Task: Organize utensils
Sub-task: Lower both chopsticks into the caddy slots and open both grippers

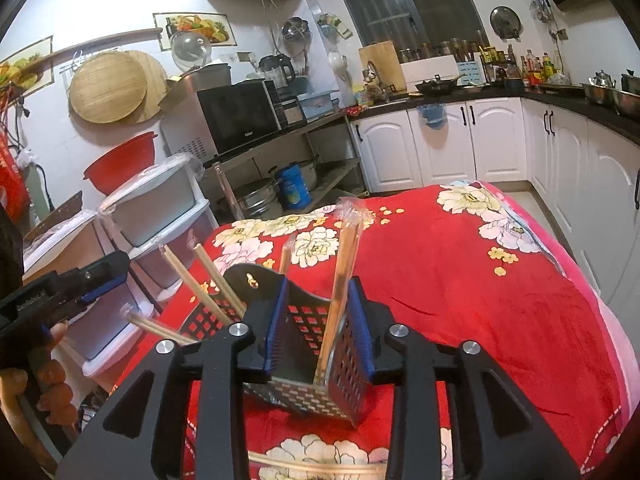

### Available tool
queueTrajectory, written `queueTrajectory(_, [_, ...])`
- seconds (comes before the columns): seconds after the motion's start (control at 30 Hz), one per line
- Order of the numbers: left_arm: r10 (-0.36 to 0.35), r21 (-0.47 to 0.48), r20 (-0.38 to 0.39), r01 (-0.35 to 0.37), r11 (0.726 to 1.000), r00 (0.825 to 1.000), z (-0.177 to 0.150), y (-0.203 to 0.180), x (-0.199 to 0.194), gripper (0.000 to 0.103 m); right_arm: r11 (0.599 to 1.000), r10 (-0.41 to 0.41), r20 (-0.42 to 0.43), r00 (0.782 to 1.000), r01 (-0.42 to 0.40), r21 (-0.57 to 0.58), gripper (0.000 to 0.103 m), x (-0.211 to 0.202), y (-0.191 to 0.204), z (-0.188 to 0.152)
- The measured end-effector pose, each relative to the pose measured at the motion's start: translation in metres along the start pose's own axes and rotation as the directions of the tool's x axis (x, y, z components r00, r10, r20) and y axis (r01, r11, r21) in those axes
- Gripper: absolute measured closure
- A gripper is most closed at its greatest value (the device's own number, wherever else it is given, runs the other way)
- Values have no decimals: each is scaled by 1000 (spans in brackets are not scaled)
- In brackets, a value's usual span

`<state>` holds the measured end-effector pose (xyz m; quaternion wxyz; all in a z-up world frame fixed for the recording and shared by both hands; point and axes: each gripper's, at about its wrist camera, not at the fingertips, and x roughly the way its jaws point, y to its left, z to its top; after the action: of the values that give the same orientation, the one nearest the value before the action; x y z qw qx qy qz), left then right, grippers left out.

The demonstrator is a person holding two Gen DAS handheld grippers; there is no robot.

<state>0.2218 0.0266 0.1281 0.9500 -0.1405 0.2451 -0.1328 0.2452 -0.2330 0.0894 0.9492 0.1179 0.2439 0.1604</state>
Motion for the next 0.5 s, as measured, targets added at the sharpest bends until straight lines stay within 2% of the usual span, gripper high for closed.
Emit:
queueTrajectory(0.3, [-2,-15,5,2,1000,1000,-14,1,-16,22,1000,3,-4,1000,-3,-9,60,-16,4,-12])
queueTrajectory(0.5, [-3,-33,1,3,999,1000,-25,5,-23,14,1000,4,-4,1000,-4,-14,56,-24,5,-18])
